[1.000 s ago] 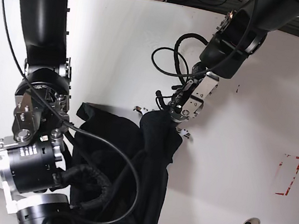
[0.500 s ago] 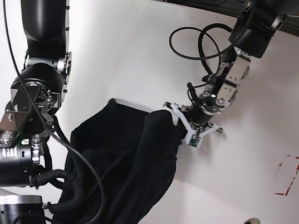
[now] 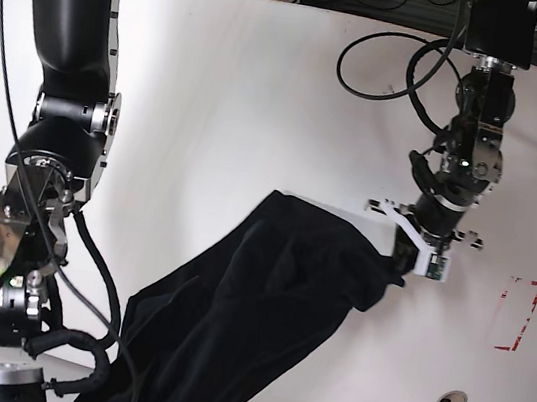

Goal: Layout the t-shirt on the table in an organized manner, then fold the t-shirt properly
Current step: 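Grasp the hanging t-shirt edge with the left gripper, then stretch the t-shirt between both grippers and lay it flat on the table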

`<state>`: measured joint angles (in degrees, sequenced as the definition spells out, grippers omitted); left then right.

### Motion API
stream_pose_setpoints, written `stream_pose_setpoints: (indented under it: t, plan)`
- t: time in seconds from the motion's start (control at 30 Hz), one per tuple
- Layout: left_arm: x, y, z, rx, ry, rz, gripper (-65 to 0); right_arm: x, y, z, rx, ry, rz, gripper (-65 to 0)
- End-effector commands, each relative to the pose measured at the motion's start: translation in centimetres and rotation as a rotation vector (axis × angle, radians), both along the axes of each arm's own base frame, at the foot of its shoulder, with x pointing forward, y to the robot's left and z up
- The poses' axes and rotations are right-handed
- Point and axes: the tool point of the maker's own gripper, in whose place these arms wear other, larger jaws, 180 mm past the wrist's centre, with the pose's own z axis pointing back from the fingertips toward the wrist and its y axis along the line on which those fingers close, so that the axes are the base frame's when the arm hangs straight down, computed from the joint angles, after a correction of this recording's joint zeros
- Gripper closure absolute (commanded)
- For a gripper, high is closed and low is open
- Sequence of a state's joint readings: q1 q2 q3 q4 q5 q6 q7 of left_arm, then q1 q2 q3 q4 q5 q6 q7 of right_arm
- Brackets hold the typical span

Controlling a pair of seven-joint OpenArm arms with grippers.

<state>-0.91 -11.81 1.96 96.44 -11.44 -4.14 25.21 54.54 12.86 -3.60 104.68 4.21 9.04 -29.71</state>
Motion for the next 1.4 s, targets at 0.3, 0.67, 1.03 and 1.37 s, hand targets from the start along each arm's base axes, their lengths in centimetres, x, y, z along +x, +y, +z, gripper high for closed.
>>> stream_pose_setpoints:
  t: [0.3, 0.67, 1.03, 1.37]
  plan:
    - [-1.4, 6.9, 8.2, 0.121, -0.116, 0.075, 0.0, 5.9, -6.5, -0.2, 0.102, 0.126, -0.099, -0.2]
    - [-1.1, 11.8, 14.5, 0.167, -0.202, 0.201, 0.0, 8.5, -9.7, -0.5, 0.171, 0.200, -0.140, -0.2]
    - [0.3, 14.7, 21.3, 0.240, -0.260, 0.248, 0.0, 7.9, -12.5, 1.4, 0.162, 0.179, -0.196, -0.2]
    - [0.8, 14.3, 21.4, 0.242, -0.204, 0.240, 0.0, 7.7, -15.3, -1.8, 0.148, 0.282, -0.269, -0.2]
